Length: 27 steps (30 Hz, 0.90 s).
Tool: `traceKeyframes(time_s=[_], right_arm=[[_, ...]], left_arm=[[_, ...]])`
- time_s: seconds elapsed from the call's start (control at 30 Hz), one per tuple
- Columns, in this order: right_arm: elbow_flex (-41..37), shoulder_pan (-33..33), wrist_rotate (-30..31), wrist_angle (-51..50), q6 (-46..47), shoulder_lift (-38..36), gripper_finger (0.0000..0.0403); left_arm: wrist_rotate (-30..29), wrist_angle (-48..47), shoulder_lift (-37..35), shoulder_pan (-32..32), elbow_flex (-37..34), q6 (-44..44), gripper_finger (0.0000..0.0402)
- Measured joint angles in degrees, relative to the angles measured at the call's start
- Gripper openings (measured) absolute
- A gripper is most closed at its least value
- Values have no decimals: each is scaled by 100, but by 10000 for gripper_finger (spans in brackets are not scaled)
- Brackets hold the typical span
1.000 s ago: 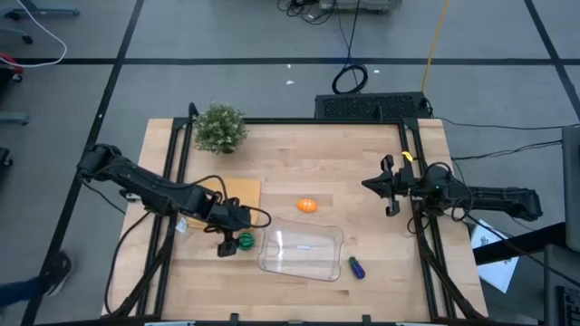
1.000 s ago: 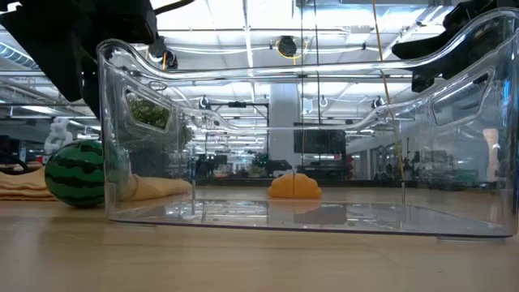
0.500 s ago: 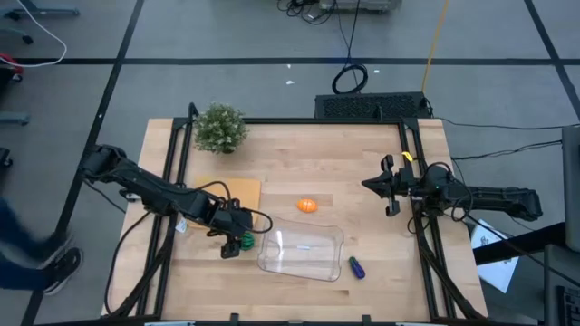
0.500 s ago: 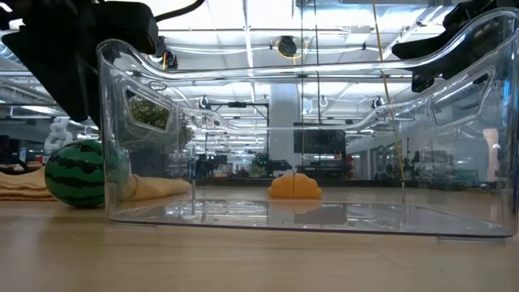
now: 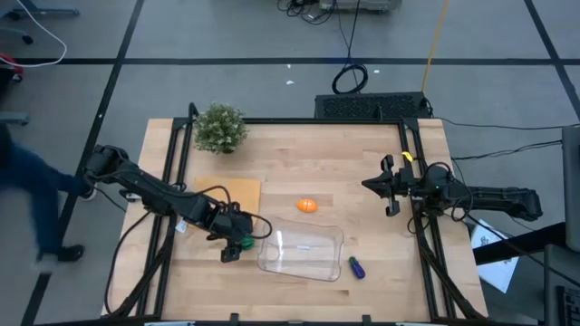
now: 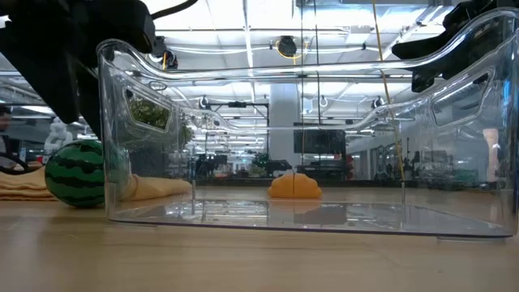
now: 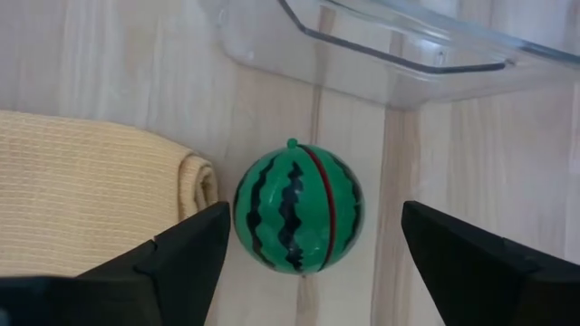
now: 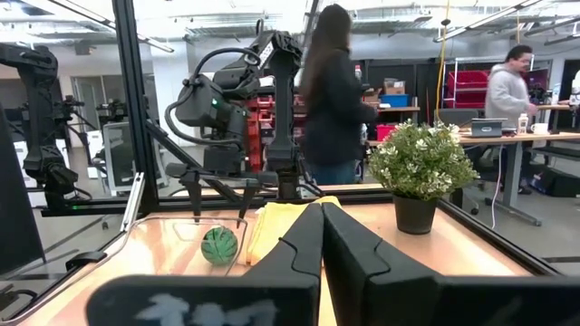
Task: Pick and placing Produce into tupperware
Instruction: Put the green watermelon into the transparent bin
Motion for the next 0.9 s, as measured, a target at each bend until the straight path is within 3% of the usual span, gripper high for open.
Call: traceKeyframes(time_s=[0.47, 0.9], right_arm=[[-1, 1, 0, 0, 2, 0, 0], [0, -2, 0, -2, 0, 7, 0]], left_arm=[[-249, 5, 33, -132, 0, -5, 365], [-169, 214, 783, -173, -2, 122, 365]])
